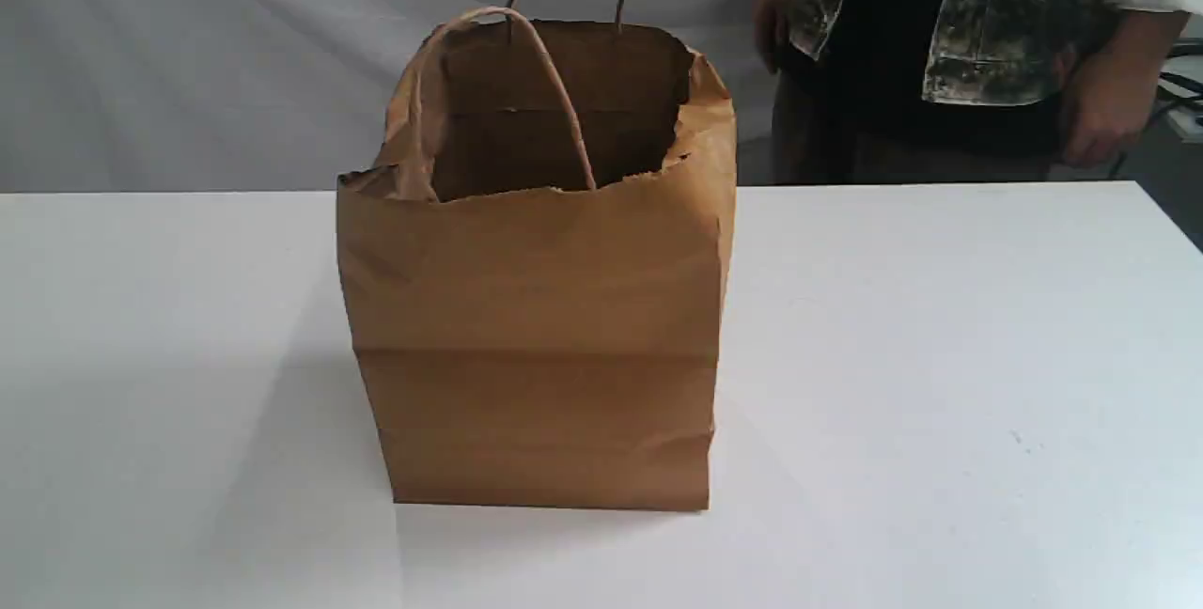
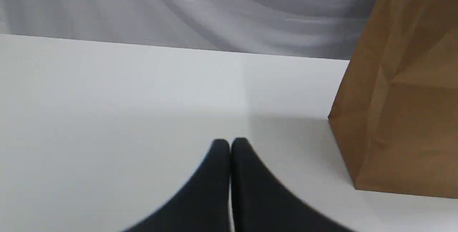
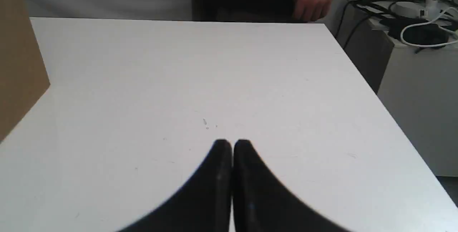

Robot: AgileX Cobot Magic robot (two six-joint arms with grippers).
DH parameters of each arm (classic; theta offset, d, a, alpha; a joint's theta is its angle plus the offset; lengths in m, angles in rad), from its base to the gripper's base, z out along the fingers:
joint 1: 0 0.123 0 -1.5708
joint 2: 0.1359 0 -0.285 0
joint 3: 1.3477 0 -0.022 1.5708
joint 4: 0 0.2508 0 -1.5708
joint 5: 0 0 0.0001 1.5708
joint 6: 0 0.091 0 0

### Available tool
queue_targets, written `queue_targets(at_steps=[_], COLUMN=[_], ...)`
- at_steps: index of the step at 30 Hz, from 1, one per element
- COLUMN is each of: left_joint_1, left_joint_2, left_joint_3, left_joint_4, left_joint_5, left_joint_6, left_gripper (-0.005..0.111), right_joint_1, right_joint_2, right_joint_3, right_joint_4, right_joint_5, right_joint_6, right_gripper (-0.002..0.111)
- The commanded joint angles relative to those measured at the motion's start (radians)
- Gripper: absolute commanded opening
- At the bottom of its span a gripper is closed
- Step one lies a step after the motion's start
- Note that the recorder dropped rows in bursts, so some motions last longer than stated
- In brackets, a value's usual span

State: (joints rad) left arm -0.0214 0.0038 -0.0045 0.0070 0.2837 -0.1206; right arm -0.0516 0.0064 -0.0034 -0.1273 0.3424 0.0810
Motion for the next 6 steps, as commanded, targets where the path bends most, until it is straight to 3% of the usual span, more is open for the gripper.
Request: queue_targets(at_steps=[1,6], left_joint_1=[0.004,0.004], left_joint_2=[-0.004,-0.004], left_joint_3=[0.005,0.005], left_joint_4=[0.002,0.002], left_joint_5=[0.002,0.002], left_joint_6=[-0.007,-0.003], left_gripper=[0.000,0.000], right_joint_1=[-0.008,-0.008], right_joint_2=[-0.006,-0.006], right_joint_3=[0.003,0.003], right_joint_4=[-0.008,-0.008], right_joint_5=[-0.005,-0.005], right_joint_6=[0.006,0.006], right_gripper=[0.000,0.000])
